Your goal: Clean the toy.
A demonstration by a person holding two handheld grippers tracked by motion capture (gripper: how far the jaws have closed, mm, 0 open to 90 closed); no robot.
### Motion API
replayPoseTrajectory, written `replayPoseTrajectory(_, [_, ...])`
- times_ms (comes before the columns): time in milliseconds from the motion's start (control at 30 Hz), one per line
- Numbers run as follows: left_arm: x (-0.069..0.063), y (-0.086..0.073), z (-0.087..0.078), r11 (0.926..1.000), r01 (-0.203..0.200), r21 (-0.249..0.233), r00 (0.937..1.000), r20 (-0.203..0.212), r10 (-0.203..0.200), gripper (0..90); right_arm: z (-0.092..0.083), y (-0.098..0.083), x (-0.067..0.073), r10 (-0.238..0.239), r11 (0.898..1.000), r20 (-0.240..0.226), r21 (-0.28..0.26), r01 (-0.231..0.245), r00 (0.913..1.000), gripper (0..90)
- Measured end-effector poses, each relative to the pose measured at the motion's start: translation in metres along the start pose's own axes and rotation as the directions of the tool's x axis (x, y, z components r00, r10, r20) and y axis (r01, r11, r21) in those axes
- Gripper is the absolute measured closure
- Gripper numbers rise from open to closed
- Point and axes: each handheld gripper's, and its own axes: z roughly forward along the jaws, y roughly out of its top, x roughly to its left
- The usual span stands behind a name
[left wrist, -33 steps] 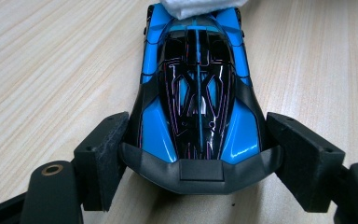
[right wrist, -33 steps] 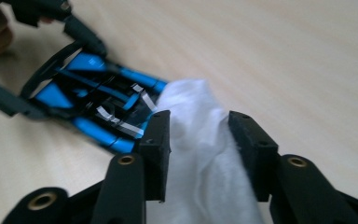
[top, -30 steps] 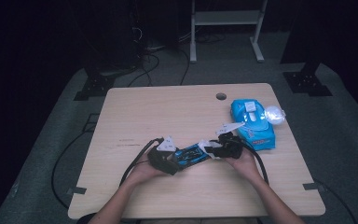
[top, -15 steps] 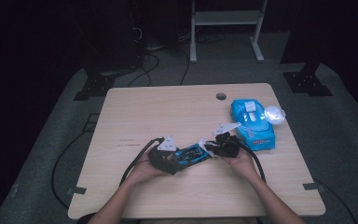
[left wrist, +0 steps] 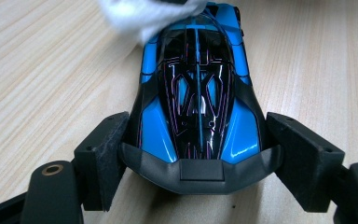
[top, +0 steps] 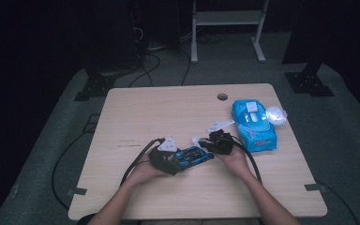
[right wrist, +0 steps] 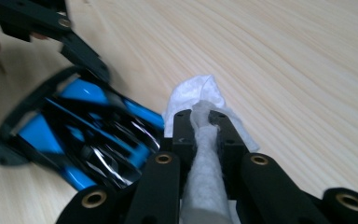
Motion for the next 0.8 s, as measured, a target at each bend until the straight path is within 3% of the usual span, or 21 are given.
replayPoseTrajectory(100, [0.0,0.0,0.0,1.0,-0.003,0.0,1.0,-0.001,0.003,24.0,-0.006,-0.008,-0.009,0.022,1.0,0.014,0.019,-0.022,0.9997,81.2])
replayPoseTrajectory(133, [-0.001,0.001,0.0,0.9999,-0.007,0.007,1.0,-0.006,0.007,24.0,-0.011,-0.017,-0.016,0.064,0.998,0.005,0.017,-0.065,0.9979,81.3])
replayPoseTrajectory(167, [-0.001,0.001,0.0,0.9999,-0.007,0.007,1.0,-0.006,0.007,24.0,-0.013,-0.019,-0.017,0.076,0.997,-0.001,0.016,-0.076,0.9971,81.3])
replayPoseTrajectory(367, [-0.001,0.0,-0.001,0.9999,-0.01,0.011,0.9999,-0.007,0.011,24.0,-0.024,-0.029,-0.008,0.05,0.998,-0.008,0.037,-0.05,0.9987,81.8])
replayPoseTrajectory(533, [-0.001,0.0,-0.001,0.9999,-0.009,0.011,0.9999,-0.008,0.009,24.1,-0.03,-0.037,-0.01,0.079,0.995,-0.038,0.064,-0.077,0.9961,81.8])
replayPoseTrajectory(667, [-0.001,0.0,0.0,1.0,-0.004,0.002,1.0,-0.006,0.004,24.0,-0.03,-0.035,-0.01,0.084,0.995,-0.033,0.064,-0.082,0.9959,81.8])
replayPoseTrajectory(800, [-0.001,0.0,0.0,1.0,-0.004,0.003,1.0,-0.005,0.004,24.0,-0.016,-0.013,-0.01,0.084,0.996,-0.043,0.024,-0.083,0.9956,81.9])
